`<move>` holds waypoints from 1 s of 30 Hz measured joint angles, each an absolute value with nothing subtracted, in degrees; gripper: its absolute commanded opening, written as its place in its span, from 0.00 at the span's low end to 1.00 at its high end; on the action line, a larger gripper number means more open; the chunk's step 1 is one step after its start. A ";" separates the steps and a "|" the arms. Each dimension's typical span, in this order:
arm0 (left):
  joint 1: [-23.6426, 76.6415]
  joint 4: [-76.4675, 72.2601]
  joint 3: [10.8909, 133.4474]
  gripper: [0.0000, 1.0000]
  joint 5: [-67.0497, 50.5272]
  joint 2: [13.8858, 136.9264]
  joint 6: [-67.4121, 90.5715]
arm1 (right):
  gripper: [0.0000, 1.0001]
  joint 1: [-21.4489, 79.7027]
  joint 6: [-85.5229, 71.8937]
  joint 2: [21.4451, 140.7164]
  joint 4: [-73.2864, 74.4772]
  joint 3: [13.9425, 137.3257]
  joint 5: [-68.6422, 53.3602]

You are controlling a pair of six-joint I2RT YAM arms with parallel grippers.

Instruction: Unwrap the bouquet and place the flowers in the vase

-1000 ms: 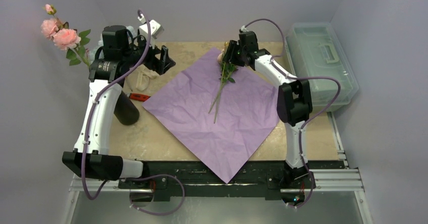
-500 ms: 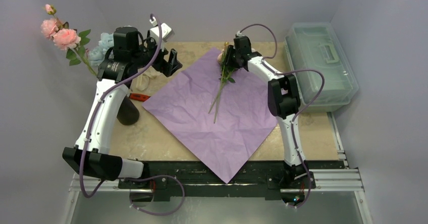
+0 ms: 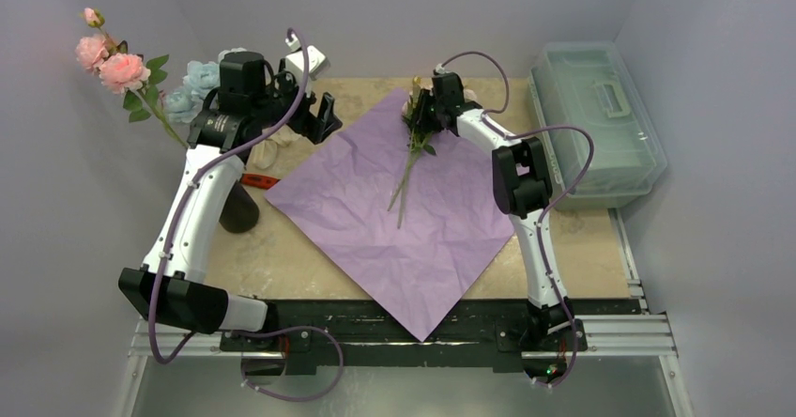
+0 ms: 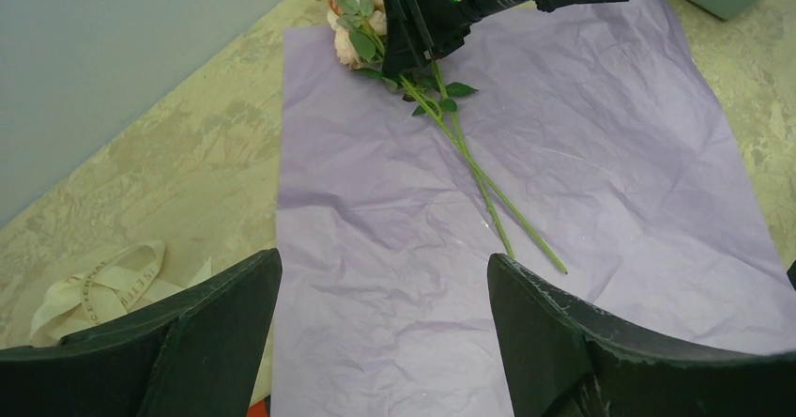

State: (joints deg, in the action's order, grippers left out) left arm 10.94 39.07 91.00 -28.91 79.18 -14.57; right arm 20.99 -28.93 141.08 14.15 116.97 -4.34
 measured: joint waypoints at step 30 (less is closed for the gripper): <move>11.42 38.37 90.85 0.80 -35.38 82.72 -8.36 | 0.00 20.97 -39.48 128.75 4.91 107.02 -21.26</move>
